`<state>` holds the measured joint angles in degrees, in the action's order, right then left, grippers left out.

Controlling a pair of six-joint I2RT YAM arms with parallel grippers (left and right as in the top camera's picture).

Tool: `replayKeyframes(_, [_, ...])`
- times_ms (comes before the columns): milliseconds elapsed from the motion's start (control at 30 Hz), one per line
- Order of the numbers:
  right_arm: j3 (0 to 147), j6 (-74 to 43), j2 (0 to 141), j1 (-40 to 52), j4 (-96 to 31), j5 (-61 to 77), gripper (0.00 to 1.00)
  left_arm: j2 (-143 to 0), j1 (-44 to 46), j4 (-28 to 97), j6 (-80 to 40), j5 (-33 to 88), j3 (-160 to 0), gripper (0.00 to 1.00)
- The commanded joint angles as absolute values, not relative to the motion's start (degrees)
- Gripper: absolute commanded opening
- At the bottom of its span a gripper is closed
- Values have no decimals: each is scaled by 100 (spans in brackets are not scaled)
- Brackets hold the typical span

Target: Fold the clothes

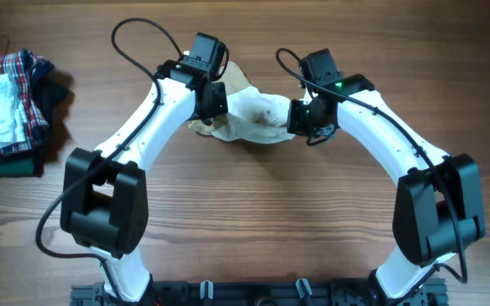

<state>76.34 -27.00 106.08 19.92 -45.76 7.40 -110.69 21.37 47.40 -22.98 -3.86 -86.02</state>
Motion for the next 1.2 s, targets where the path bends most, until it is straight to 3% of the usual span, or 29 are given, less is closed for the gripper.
replayKeyframes(0, [7754,-2867,10694,1984,-4429,722,4,-10986,2104,4663,-2226,-506,-8702,4])
replayKeyframes(600, [7636,-3061,11120,1973,-4392,163,4,-11469,2104,4560,-2226,-506,-8700,6])
replayKeyframes(733, [7636,-3059,11124,1964,-4353,121,4,-11644,2104,4558,-2226,-506,-8700,14])
replayKeyframes(800, [7638,-3061,11124,1962,-4348,119,4,-11754,2104,4554,-2226,-506,-8700,24])
replayKeyframes(833, [7636,-3061,11124,1962,-4327,121,9,-11756,2104,4521,-2224,-513,-8700,34])
replayKeyframes(867, [7636,-3061,11124,1962,-4285,121,17,-11756,2104,4458,-2224,-617,-8702,52])
replayKeyframes(900, [7636,-3063,11124,1962,-4263,123,31,-11756,2102,4397,-2222,-731,-8702,63])
replayKeyframes(933, [7636,-3061,11124,1962,-4239,123,44,-11754,2102,4346,-2220,-849,-8705,66])
replayKeyframes(1000, [7638,-3059,11122,1962,-4108,126,60,-11620,2097,4377,-2115,-996,-8892,75])
replayKeyframes(1167, [7778,-2845,11006,1962,-4032,123,72,-10787,2099,4436,-2121,-989,-9087,75])
